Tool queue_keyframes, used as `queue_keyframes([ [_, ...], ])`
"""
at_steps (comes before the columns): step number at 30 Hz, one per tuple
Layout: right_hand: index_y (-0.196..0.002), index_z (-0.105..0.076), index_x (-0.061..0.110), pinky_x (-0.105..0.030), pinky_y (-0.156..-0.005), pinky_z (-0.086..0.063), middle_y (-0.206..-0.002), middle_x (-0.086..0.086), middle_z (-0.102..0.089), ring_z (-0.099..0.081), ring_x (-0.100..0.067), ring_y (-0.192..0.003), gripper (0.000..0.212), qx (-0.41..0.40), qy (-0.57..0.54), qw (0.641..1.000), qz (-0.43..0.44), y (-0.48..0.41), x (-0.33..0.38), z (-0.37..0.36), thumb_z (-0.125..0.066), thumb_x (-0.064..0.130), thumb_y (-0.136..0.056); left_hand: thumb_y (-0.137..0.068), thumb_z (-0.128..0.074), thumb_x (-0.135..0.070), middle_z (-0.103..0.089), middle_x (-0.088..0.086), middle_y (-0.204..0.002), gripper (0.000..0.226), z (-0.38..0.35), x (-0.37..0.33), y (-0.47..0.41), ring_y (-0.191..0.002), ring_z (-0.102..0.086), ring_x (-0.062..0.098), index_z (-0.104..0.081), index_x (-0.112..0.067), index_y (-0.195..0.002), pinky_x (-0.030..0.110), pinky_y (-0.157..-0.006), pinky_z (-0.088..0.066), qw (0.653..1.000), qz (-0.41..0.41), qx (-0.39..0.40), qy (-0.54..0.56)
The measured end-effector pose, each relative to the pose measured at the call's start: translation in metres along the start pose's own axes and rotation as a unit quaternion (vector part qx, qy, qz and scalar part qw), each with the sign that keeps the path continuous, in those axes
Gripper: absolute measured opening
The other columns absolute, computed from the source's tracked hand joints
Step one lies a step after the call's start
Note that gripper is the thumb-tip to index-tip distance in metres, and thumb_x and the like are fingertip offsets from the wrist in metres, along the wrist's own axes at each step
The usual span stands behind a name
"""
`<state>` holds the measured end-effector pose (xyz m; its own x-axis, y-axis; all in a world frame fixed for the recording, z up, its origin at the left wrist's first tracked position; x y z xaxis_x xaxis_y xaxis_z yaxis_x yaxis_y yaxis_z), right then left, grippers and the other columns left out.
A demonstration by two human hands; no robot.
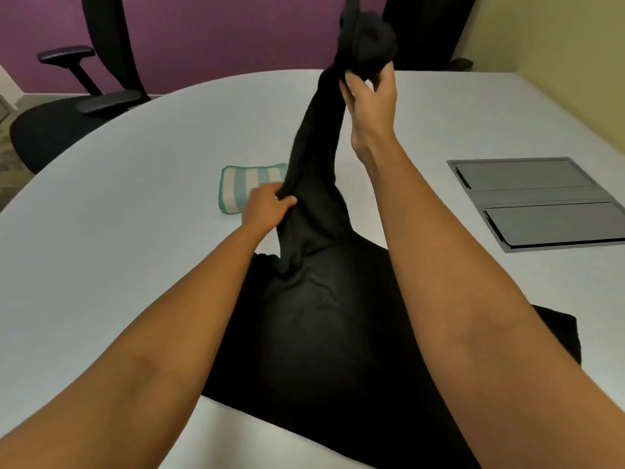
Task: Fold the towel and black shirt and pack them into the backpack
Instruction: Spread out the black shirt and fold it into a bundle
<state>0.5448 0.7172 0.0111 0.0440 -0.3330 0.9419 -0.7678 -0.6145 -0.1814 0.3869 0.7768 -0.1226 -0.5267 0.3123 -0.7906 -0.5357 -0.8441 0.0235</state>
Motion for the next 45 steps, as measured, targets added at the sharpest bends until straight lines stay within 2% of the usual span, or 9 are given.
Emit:
queue_keyframes([
  [2,-0.14,-0.035,0.003,-0.037,-0.103,-0.046,-0.134,-0.016,-0.05,-0.053,-0.028,-0.121,0.054,0.017,0.057,0.996,-0.072,-0.005,-0.028,0.012,-0.055,-0.004,-0.09,-0.092,-0.058,-0.021,-0.064,0.013,-0.117,0.033,0.008,0.007,-0.014,-0.109,-0.059,0.029,-0.06,-0.008,-0.123,0.033,-0.091,-0.046,0.997,0.021,-0.072,0.012],
  [6,-0.148,-0.021,0.007,-0.036,-0.113,-0.033,-0.149,-0.012,-0.035,-0.04,-0.025,-0.134,0.063,0.066,0.177,0.958,-0.213,0.011,-0.083,0.054,-0.054,0.011,-0.094,-0.092,-0.059,-0.02,-0.059,0.006,-0.124,0.041,0.003,0.011,-0.025,-0.108,-0.058,0.023,-0.05,-0.017,-0.132,0.03,-0.091,-0.046,0.998,0.021,-0.032,0.057],
  [9,-0.148,-0.023,0.011,-0.029,-0.11,-0.031,-0.151,-0.008,-0.033,-0.036,-0.022,-0.137,0.06,0.041,0.263,0.948,-0.176,0.046,-0.103,0.088,-0.053,0.016,-0.096,-0.095,-0.053,-0.025,-0.061,0.003,-0.122,0.031,-0.003,0.022,0.0,-0.107,-0.059,0.022,-0.056,-0.019,-0.126,0.031,-0.091,-0.047,0.999,-0.01,-0.024,0.024],
  [13,-0.146,-0.03,0.018,-0.025,-0.11,-0.026,-0.15,-0.001,-0.036,-0.033,-0.016,-0.138,0.051,0.042,0.387,0.916,-0.096,0.115,-0.118,0.125,-0.047,0.022,-0.099,-0.099,-0.045,-0.029,-0.066,0.002,-0.114,0.026,-0.001,0.047,0.063,-0.101,-0.062,0.021,-0.062,-0.017,-0.114,0.036,-0.096,-0.045,0.986,-0.048,-0.125,-0.096],
  [19,-0.142,-0.041,0.024,-0.035,-0.117,-0.02,-0.148,0.001,-0.04,-0.029,-0.017,-0.141,0.043,0.048,0.608,0.792,-0.005,0.202,-0.126,0.151,-0.04,0.033,-0.1,-0.098,-0.043,-0.026,-0.062,0.0,-0.111,0.021,-0.007,0.094,0.127,-0.107,-0.058,0.019,-0.057,-0.018,-0.112,0.044,-0.108,-0.037,0.984,-0.06,-0.081,-0.148],
  [23,-0.136,-0.05,0.026,-0.035,-0.116,-0.017,-0.145,0.002,-0.046,-0.033,-0.017,-0.14,0.043,0.053,0.65,0.758,0.013,0.254,-0.127,0.148,-0.031,0.04,-0.1,-0.101,-0.026,-0.043,-0.015,-0.002,-0.159,0.051,-0.022,0.121,0.15,-0.147,-0.008,0.016,-0.021,-0.028,-0.15,0.044,-0.118,-0.001,0.964,-0.016,0.073,-0.254],
  [30,-0.149,-0.006,0.036,-0.039,-0.116,0.002,-0.159,0.007,-0.004,0.0,-0.018,-0.147,0.087,0.19,0.719,0.667,-0.036,0.309,-0.151,0.151,0.031,0.064,-0.076,-0.096,-0.014,-0.058,0.014,0.0,-0.159,0.063,-0.007,0.149,0.188,-0.146,0.015,0.024,0.009,-0.034,-0.15,0.05,-0.116,0.009,0.94,0.092,0.07,-0.32],
  [40,-0.149,-0.003,0.038,-0.036,-0.114,0.008,-0.16,0.01,0.002,0.007,-0.017,-0.147,0.093,0.286,0.717,0.635,-0.017,0.351,-0.144,0.138,0.036,0.065,-0.069,-0.095,-0.012,-0.06,0.006,0.007,-0.16,0.063,0.015,0.162,0.258,-0.147,0.007,0.032,-0.002,-0.034,-0.151,0.053,-0.116,0.004,0.93,0.211,0.001,-0.3],
  [45,-0.149,-0.008,0.039,-0.034,-0.115,0.006,-0.16,0.011,0.0,0.006,-0.014,-0.147,0.081,0.273,0.703,0.656,-0.023,0.344,-0.13,0.138,0.018,0.063,-0.076,-0.098,-0.018,-0.052,-0.008,0.008,-0.16,0.059,0.023,0.136,0.248,-0.147,-0.005,0.026,-0.018,-0.024,-0.151,0.051,-0.118,0.0,0.937,0.135,-0.047,-0.318],
])
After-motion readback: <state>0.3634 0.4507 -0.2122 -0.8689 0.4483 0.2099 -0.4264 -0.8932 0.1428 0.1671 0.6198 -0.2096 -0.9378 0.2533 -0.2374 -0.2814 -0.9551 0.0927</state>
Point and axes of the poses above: each hand's wrist, its own y-axis away from the middle knuckle, its own z-axis out of the back of the hand, x = y × z, the point moved 4 cm from there along -y, towards the middle knuckle
